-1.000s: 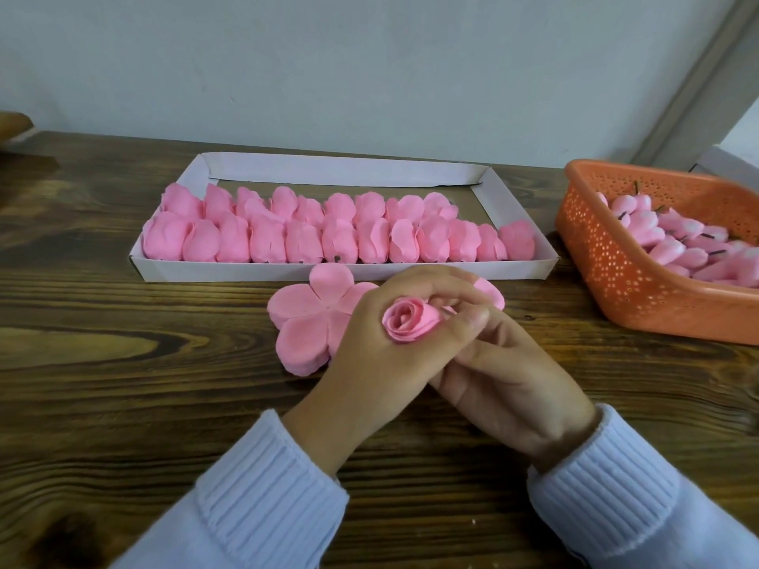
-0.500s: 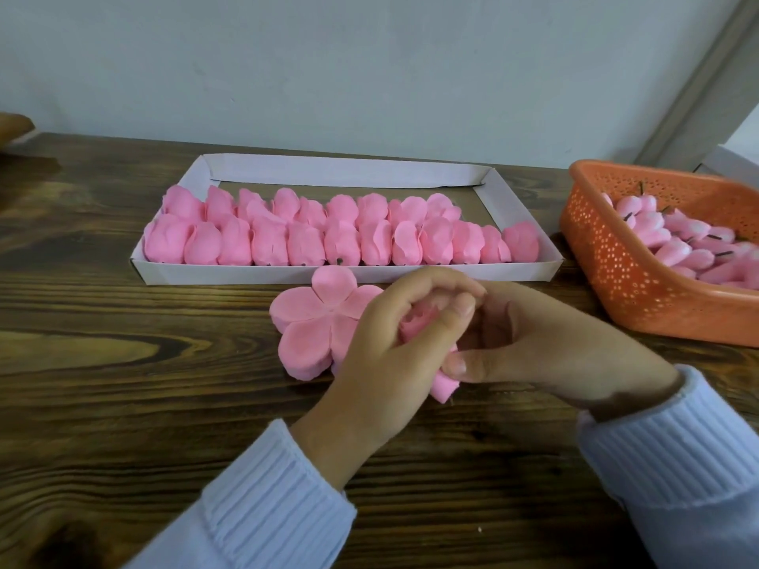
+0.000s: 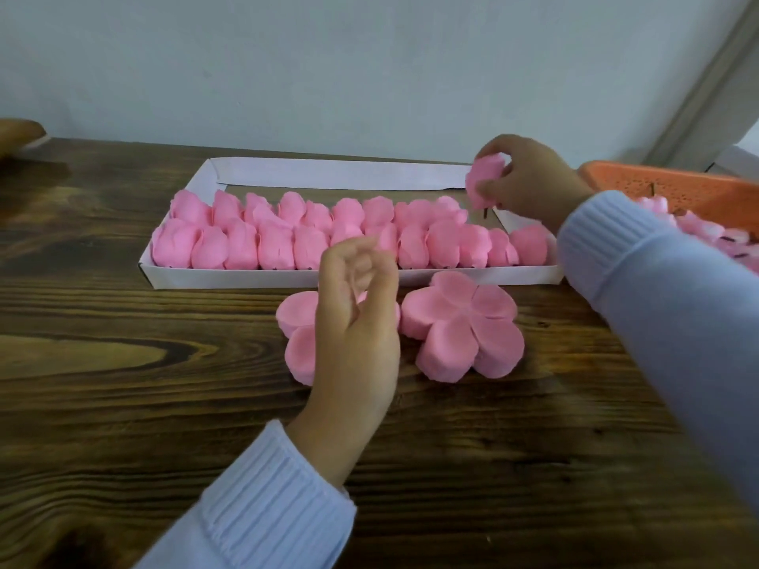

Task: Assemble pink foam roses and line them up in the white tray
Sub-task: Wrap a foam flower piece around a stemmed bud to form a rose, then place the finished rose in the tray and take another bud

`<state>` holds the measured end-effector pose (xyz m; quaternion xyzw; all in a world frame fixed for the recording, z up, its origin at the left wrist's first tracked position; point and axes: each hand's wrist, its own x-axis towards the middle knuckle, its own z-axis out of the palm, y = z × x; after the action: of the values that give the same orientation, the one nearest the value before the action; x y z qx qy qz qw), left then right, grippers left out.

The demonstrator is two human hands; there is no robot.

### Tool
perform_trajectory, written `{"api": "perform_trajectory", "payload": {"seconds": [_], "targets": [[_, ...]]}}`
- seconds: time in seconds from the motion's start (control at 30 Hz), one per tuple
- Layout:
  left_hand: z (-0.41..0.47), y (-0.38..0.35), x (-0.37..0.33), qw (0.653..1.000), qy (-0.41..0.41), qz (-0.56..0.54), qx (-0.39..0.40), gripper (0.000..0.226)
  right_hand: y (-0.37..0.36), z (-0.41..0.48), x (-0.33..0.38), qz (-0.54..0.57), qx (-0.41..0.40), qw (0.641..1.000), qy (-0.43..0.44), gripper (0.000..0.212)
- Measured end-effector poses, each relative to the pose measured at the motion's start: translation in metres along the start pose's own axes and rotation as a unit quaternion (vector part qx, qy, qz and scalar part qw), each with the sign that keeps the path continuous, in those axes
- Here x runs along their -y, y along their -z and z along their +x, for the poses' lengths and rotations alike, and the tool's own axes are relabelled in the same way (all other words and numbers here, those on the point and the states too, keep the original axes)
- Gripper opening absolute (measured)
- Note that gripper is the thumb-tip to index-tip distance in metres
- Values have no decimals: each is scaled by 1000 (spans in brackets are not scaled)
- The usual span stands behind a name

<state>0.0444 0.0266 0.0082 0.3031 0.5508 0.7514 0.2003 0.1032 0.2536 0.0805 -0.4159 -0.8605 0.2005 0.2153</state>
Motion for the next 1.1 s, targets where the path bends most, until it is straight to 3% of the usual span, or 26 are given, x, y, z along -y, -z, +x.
{"api": "perform_trajectory", "payload": {"seconds": [0.17, 0.3, 0.5, 0.67, 0.83, 1.0, 1.1], "targets": [[2, -1, 2, 1000, 10, 10, -4, 19, -29, 19, -34, 28, -65, 992, -102, 34], [2, -3, 4, 1000, 2, 10, 0, 20, -45, 28, -48, 20, -88, 989, -120, 30], [2, -5, 8, 999, -19, 23, 30, 17, -48, 39, -46, -53, -5, 996, -70, 34], [2, -5, 8, 999, -15, 33, 39, 15, -50, 41, -39, -116, 111, 987, -28, 31], [3, -5, 8, 998, -18, 49, 45, 16, -50, 43, -36, -116, 111, 987, -31, 42], [3, -5, 8, 997, -23, 52, 47, 14, -28, 41, -31, -132, 48, 990, -3, 42], [3, -5, 8, 997, -22, 53, 50, 15, 1, 37, -18, -95, -50, 994, 18, 32]]}}
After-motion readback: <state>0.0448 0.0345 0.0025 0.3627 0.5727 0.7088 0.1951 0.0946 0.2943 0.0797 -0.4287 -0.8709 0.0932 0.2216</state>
